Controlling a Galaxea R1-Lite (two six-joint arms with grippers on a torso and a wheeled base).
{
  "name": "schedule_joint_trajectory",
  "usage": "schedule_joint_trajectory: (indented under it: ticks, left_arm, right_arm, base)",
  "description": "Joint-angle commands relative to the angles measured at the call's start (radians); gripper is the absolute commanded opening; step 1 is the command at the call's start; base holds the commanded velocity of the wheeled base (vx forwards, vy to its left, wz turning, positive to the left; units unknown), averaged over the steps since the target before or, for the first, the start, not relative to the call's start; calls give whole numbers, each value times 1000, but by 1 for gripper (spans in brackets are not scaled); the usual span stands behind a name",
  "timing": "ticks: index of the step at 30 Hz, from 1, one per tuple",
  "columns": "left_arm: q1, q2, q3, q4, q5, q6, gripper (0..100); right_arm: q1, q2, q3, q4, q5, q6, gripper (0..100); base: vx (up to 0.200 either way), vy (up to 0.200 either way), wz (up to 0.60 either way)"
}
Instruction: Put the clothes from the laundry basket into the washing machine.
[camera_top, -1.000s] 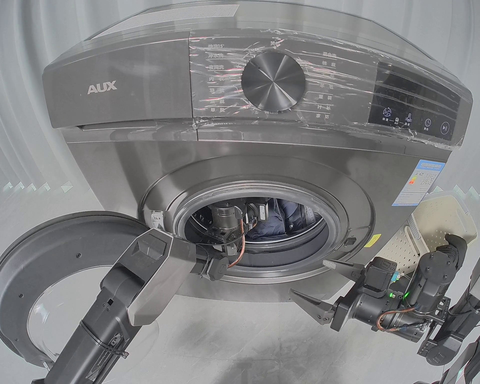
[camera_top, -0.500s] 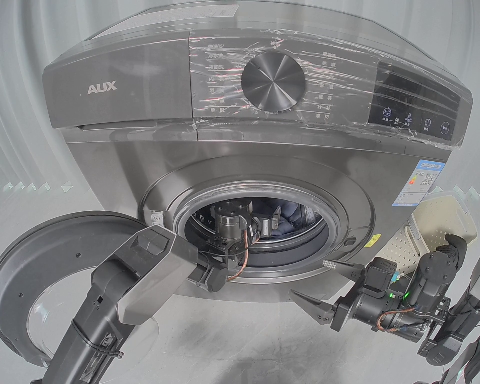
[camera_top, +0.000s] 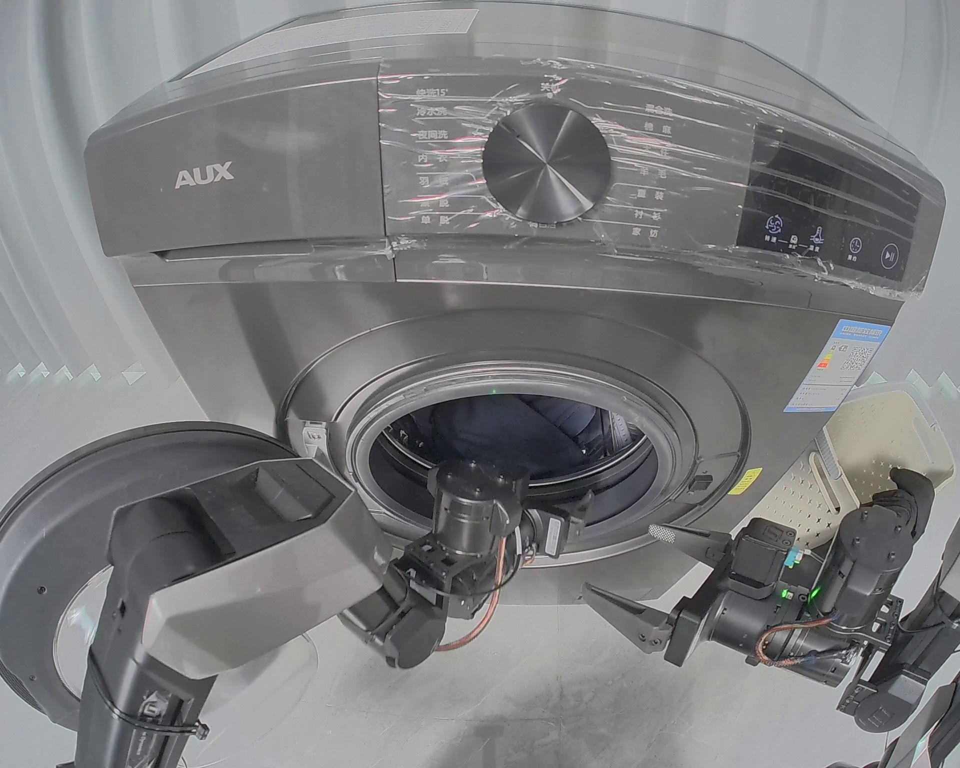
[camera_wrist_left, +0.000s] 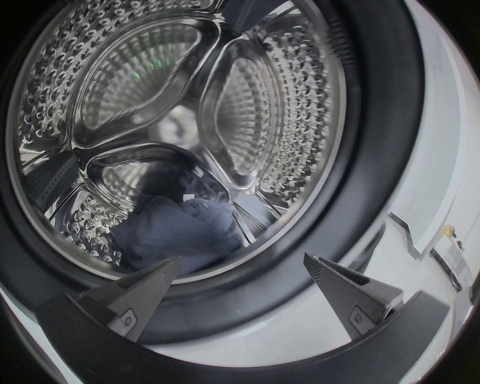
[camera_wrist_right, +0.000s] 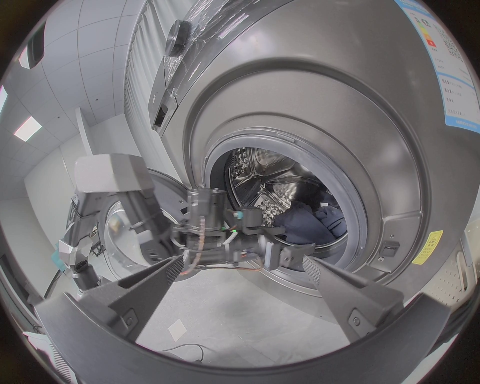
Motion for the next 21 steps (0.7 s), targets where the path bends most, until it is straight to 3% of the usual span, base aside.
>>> schedule_joint_trajectory:
  ticks: [1, 4, 6, 10, 15, 19, 21]
  left_arm:
    - [-133, -257, 302, -100, -1, -7, 100]
    - [-158, -334, 397, -120, -4, -22, 100]
    - [-181, -439, 532, -144, -5, -80, 100]
    - [-196, -572, 696, -212, -4, -146, 100]
    - [-184, -728, 886, -273, -5, -151, 100]
    - [-152, -779, 943, -322, -1, -151, 100]
    - [-146, -784, 955, -333, 2, -145, 100]
  right_arm:
    - [-13, -27, 30, -1, 1, 1, 100]
    - [-13, -39, 44, -1, -1, -4, 100]
    - [-5, -64, 90, -1, -7, -12, 100]
    - [-4, -120, 101, 1, -58, -10, 100]
    - [-13, -234, 127, 1, -87, -8, 100]
    - [-22, -265, 148, 12, -179, -7, 100]
    - [-25, -265, 153, 12, -194, -8, 100]
  base:
    - [0, 0, 0]
    - [0, 0, 0]
    - [0, 0, 0]
    - [0, 0, 0]
    - [0, 0, 0]
    - [0, 0, 0]
    - [0, 0, 0]
